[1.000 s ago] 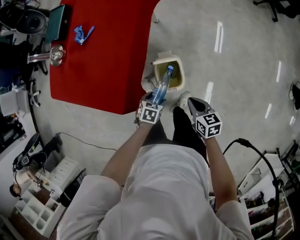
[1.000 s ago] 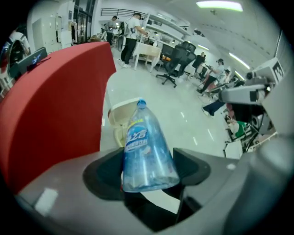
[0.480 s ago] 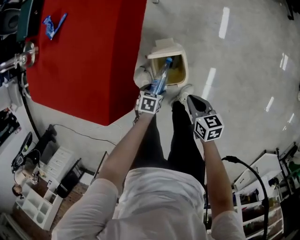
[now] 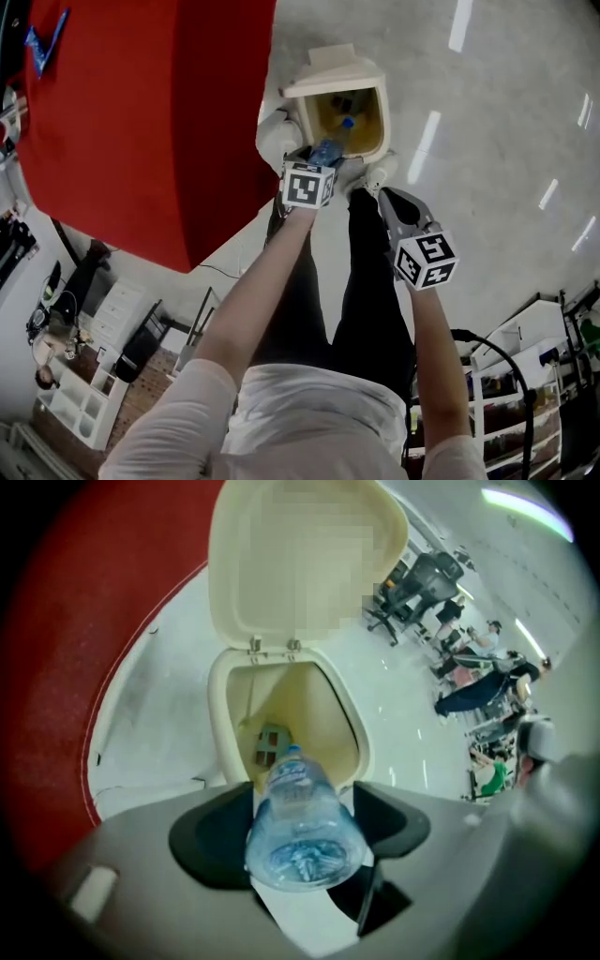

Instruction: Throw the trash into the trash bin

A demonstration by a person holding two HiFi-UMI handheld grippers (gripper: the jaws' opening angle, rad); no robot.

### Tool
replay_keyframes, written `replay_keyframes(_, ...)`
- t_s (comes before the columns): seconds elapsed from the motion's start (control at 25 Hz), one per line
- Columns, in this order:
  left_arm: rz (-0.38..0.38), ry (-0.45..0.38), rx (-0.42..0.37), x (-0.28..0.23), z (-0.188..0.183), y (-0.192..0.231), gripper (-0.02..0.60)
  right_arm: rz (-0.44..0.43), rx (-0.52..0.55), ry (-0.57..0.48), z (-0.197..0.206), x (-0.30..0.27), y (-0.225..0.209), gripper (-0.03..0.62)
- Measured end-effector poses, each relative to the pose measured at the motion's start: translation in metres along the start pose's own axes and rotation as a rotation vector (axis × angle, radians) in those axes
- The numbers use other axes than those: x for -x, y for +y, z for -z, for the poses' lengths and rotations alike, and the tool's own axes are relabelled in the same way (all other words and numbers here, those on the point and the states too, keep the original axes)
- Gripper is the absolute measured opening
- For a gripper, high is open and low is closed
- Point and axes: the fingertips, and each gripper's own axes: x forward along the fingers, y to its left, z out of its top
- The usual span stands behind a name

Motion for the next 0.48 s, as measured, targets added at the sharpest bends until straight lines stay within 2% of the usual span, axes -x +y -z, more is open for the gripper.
replay_keyframes(0.2, 0.002, 0.002, -0.037, 0.000, 0.007, 0.000, 0.351, 0.012, -0.009, 0.005, 0.011, 0.005, -0.005, 0.002)
replay_keyframes(0.48, 0.026, -0.005, -0.071, 0.020, 0.012, -0.014, 0.357, 0.025, -0.005, -0.040, -0.005, 0.014, 0.003, 0.002)
